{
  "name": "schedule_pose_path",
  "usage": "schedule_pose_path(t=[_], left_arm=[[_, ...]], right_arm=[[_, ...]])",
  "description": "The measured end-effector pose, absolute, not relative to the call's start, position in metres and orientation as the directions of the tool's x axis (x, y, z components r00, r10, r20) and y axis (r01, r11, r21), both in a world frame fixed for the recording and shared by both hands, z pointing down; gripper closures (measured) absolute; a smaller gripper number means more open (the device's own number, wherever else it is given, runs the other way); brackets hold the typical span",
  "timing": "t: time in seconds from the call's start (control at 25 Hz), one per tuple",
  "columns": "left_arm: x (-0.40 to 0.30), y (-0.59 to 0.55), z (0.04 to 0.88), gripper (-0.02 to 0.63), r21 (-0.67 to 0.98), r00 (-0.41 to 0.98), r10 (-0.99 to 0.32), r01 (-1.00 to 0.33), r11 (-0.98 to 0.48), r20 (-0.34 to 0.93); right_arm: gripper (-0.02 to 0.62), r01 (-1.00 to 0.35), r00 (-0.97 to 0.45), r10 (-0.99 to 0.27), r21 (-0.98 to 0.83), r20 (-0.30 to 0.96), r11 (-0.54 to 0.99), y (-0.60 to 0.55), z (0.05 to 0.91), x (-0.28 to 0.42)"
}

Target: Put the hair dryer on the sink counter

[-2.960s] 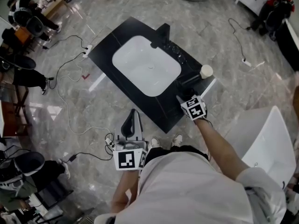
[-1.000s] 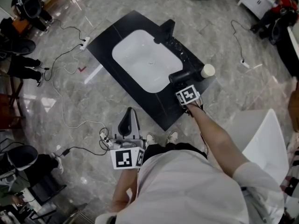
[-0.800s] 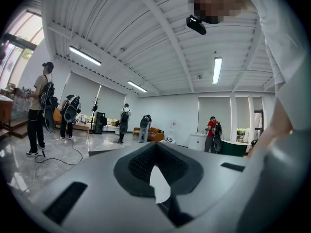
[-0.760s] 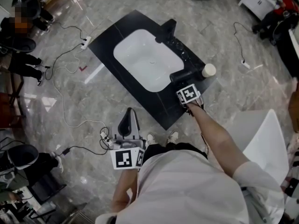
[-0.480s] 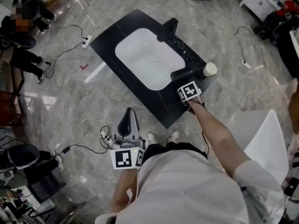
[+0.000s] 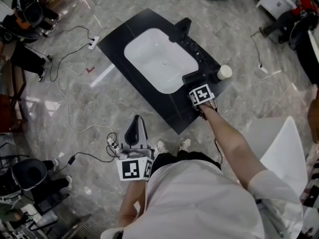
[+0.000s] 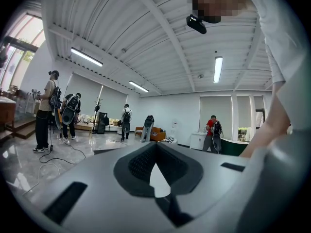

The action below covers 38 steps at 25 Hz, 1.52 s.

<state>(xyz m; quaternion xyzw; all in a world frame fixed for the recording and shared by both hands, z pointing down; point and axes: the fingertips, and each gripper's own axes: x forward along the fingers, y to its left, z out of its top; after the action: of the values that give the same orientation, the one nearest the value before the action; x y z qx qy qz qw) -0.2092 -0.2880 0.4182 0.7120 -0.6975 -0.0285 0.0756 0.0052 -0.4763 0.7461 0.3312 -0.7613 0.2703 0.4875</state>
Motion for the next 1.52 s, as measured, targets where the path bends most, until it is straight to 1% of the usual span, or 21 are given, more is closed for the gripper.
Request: schedule_pose_path(t=[0.16,0.52,1.08,1.16,1.28,1.36,1.4,1.44,1.52], left_arm=[[-0.212,-0.281,0.420,0.606,0.151,0.018,-0.998,-0.989,-0.008,0.067],[-0.212,-0.275,0.422,0.606,0.162,0.033,-0.998,-0.987,-0.023,0.059],[-0.196,-0.275,0.419,0.606,0.185,0.100,-0.995,-0.978,-0.095,0.020],[-0.192,-0.276,0.417,0.605,0.186,0.112,-0.994,-0.977,-0.107,0.017],[-0.187,-0.277,0.414,0.604,0.185,0.128,-0.992,-0.975,-0.123,0.011],[-0.184,-0.277,0.413,0.605,0.184,0.136,-0.991,-0.974,-0.132,0.008],[-0.183,-0.277,0.412,0.606,0.184,0.139,-0.990,-0.974,-0.135,0.007],[-0.182,-0.277,0.412,0.606,0.184,0.142,-0.990,-0.973,-0.139,0.006],[-0.180,-0.276,0.411,0.606,0.183,0.148,-0.989,-0.972,-0.145,0.004]], right_arm=[[0.327,-0.780,-0.300,-0.247,-0.088,0.921,0.620,-0.476,0.745,0.007],[0.324,-0.797,-0.282,-0.259,-0.076,0.924,0.599,-0.469,0.743,0.016],[0.327,-0.818,-0.329,-0.359,-0.074,0.873,0.570,-0.469,0.705,0.025],[0.344,-0.821,-0.333,-0.367,-0.075,0.869,0.567,-0.467,0.701,0.027],[0.404,-0.823,-0.341,-0.381,-0.077,0.859,0.562,-0.463,0.692,0.031],[0.477,-0.829,-0.341,-0.404,-0.069,0.849,0.555,-0.462,0.686,0.034],[0.502,-0.833,-0.342,-0.416,-0.066,0.843,0.549,-0.462,0.682,0.035],[0.520,-0.837,-0.345,-0.428,-0.068,0.835,0.543,-0.462,0.679,0.035],[0.533,-0.839,-0.363,-0.446,-0.079,0.818,0.538,-0.462,0.673,0.034]])
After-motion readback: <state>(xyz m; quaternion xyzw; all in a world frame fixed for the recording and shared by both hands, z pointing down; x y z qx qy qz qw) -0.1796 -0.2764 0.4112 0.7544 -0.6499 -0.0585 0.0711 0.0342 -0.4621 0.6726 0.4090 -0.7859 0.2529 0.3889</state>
